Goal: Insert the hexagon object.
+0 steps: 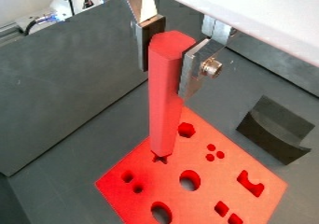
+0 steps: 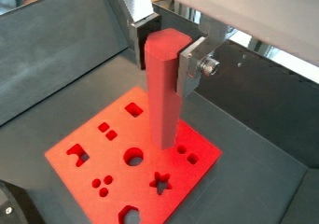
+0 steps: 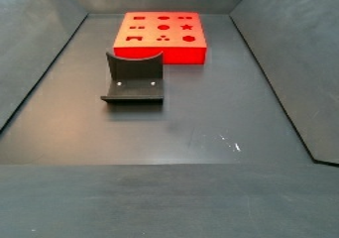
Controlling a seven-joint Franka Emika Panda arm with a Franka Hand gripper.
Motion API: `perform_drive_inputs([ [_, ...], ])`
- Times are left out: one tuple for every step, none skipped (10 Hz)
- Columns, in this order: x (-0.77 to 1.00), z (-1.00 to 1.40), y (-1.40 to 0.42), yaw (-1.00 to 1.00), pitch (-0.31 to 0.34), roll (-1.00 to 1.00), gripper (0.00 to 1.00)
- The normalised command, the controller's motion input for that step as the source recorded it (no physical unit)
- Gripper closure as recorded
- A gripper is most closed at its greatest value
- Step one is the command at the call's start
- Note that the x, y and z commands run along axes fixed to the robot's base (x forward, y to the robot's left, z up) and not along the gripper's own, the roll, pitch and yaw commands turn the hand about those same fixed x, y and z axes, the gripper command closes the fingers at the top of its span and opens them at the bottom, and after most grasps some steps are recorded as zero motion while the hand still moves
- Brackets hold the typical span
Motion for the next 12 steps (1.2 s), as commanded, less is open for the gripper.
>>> perform_drive_inputs([
  [0.0, -0.08, 0.27, 0.08, 0.0, -0.01, 1.0],
  [0.19, -0.09, 0.57, 0.34, 0.0, 0.0, 1.0],
  [0.3, 0.0, 0.61, 0.27, 0.016, 0.0, 1.0],
  [0.31, 0.0, 0.69, 0.22, 0.034, 0.02, 1.0],
  [0.3, 0.0, 0.72, 0.22, 0.036, 0.04, 1.0],
  [0.2, -0.04, 0.64, 0.33, 0.049, 0.06, 1.0],
  [0.0, -0.23, 0.52, 0.59, 0.0, 0.01, 1.0],
  [0.01, -0.15, 0.0, 0.96, -0.004, 0.17, 1.0],
  [0.0, -0.18, 0.0, 0.95, 0.0, 0.23, 1.0],
  [0.0, -0.21, 0.0, 0.97, 0.0, 0.22, 1.0],
  [0.0, -0.16, 0.0, 0.93, 0.0, 0.25, 1.0],
  [0.17, -0.01, -0.12, 0.41, -0.004, 0.19, 1.0],
])
